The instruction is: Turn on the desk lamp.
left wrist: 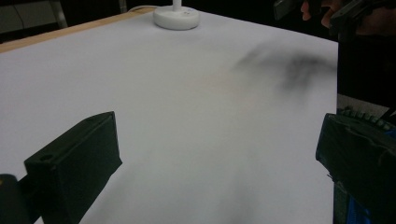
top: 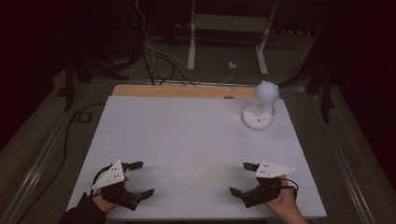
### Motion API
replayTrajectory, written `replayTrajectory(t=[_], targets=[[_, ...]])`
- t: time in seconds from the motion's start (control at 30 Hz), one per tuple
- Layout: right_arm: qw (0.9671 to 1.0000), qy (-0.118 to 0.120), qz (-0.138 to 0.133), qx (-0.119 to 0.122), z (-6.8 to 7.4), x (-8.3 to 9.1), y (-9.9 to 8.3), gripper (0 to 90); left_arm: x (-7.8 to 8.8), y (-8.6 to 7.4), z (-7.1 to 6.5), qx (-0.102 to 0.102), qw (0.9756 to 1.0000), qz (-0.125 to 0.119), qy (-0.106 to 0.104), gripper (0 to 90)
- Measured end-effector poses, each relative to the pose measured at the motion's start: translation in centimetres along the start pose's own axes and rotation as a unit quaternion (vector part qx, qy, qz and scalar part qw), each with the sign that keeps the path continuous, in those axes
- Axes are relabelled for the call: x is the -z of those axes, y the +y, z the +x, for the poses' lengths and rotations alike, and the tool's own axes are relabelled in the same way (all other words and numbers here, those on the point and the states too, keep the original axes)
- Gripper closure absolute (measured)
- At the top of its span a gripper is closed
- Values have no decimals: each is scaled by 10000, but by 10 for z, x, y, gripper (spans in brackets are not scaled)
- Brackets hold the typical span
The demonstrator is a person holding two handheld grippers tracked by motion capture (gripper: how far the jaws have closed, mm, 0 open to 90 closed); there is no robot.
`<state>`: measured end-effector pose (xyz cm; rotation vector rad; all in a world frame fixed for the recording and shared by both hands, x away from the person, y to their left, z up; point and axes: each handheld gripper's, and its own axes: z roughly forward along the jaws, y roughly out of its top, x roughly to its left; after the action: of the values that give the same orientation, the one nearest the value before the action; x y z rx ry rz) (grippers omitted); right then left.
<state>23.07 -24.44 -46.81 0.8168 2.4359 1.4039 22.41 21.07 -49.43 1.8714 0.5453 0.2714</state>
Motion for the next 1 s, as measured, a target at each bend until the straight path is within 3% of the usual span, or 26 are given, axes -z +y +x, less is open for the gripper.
replayTrajectory(t=[0.6, 1.0], targets=[[9995, -165, -110, 234, -8, 6, 34, 0, 0, 0, 0, 17, 10000, 5, 4, 3], [9996, -174, -190, 86, -22, 5, 45, 0, 1, 0, 0, 21, 10000, -2, 2, 2]])
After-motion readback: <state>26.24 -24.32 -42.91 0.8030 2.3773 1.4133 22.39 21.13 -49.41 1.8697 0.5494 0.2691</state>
